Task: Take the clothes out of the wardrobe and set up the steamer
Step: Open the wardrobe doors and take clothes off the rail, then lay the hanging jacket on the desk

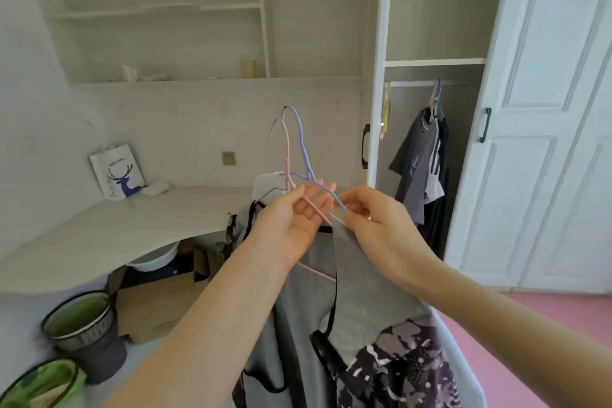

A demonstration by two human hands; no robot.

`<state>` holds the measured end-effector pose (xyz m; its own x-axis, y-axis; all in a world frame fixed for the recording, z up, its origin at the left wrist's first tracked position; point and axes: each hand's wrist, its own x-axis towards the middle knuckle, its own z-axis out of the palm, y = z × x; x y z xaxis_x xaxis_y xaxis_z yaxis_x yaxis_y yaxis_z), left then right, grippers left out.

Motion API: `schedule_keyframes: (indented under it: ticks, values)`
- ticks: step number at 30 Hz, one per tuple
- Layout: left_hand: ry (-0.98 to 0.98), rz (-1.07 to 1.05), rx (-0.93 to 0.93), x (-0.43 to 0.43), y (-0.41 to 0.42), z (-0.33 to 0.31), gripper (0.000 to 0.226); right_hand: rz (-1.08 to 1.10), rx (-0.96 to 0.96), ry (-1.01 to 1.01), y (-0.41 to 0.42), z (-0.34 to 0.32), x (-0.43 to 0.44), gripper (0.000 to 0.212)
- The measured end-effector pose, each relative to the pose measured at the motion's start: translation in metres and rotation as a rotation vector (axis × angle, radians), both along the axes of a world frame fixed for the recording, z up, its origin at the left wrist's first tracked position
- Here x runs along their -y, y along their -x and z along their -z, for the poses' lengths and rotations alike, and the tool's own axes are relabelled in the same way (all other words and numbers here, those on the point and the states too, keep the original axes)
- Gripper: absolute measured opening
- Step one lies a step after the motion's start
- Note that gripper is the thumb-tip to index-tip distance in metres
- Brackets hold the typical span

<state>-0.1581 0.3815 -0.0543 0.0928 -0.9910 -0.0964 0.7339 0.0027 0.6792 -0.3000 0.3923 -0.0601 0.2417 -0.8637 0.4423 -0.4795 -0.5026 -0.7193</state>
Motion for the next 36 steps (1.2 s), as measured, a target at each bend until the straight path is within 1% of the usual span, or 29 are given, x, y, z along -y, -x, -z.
schedule_keyframes:
  ticks: [7, 9, 12, 15, 16, 19, 21, 22, 23, 24, 26, 27, 29, 30, 32, 33, 34, 36]
  values:
    - [0.023, -0.096, -0.054, -0.010, -0.059, 0.003, 0.024, -0.140, 0.037, -0.031, -0.064, 0.007, 0.011, 0.025]
    - [0.024, -0.127, -0.026, -0.009, -0.083, 0.004, 0.024, -0.171, 0.033, -0.044, -0.086, 0.009, 0.013, 0.026]
    - [-0.005, -0.185, 0.063, -0.007, -0.120, 0.004, 0.019, -0.219, -0.012, -0.051, -0.120, 0.012, 0.017, 0.023]
    - [-0.043, -0.247, 0.097, -0.005, -0.153, 0.007, 0.018, -0.271, -0.165, -0.013, -0.155, 0.014, 0.024, 0.016]
    - [-0.061, -0.268, 0.094, -0.004, -0.164, 0.008, 0.017, -0.280, -0.235, 0.003, -0.168, 0.014, 0.027, 0.017]
    - [-0.138, -0.306, 0.071, 0.003, -0.194, 0.014, 0.016, -0.286, -0.418, -0.025, -0.210, 0.018, 0.034, 0.030]
    - [-0.185, -0.306, 0.042, 0.007, -0.214, 0.018, 0.014, -0.265, -0.539, -0.023, -0.236, 0.023, 0.042, 0.028]
    - [-0.198, -0.311, 0.025, 0.010, -0.223, 0.020, 0.017, -0.246, -0.602, -0.018, -0.249, 0.026, 0.045, 0.028]
    - [-0.209, -0.321, 0.010, 0.012, -0.233, 0.023, 0.024, -0.228, -0.656, -0.015, -0.261, 0.028, 0.049, 0.028]
    - [-0.220, -0.325, -0.007, 0.014, -0.243, 0.026, 0.031, -0.215, -0.708, -0.011, -0.272, 0.030, 0.052, 0.024]
    - [-0.236, -0.319, -0.005, 0.017, -0.263, 0.031, 0.035, -0.199, -0.782, 0.001, -0.293, 0.034, 0.055, 0.013]
    - [-0.244, -0.314, 0.007, 0.019, -0.273, 0.034, 0.034, -0.197, -0.799, 0.002, -0.302, 0.036, 0.057, 0.014]
    - [-0.254, -0.293, 0.028, 0.021, -0.293, 0.039, 0.032, -0.202, -0.807, -0.012, -0.318, 0.043, 0.061, 0.024]
    - [-0.254, -0.278, 0.045, 0.022, -0.302, 0.041, 0.029, -0.204, -0.800, -0.019, -0.324, 0.046, 0.064, 0.024]
    - [-0.245, -0.229, 0.106, 0.024, -0.318, 0.045, 0.017, -0.196, -0.776, -0.021, -0.337, 0.053, 0.072, 0.015]
    - [-0.247, -0.204, 0.155, 0.026, -0.324, 0.045, 0.011, -0.191, -0.751, -0.015, -0.343, 0.056, 0.078, 0.015]
    - [-0.245, -0.196, 0.213, 0.029, -0.331, 0.046, 0.010, -0.191, -0.719, -0.006, -0.349, 0.059, 0.084, 0.016]
    - [-0.221, -0.219, 0.321, 0.038, -0.343, 0.048, 0.014, -0.213, -0.619, -0.002, -0.360, 0.064, 0.099, 0.019]
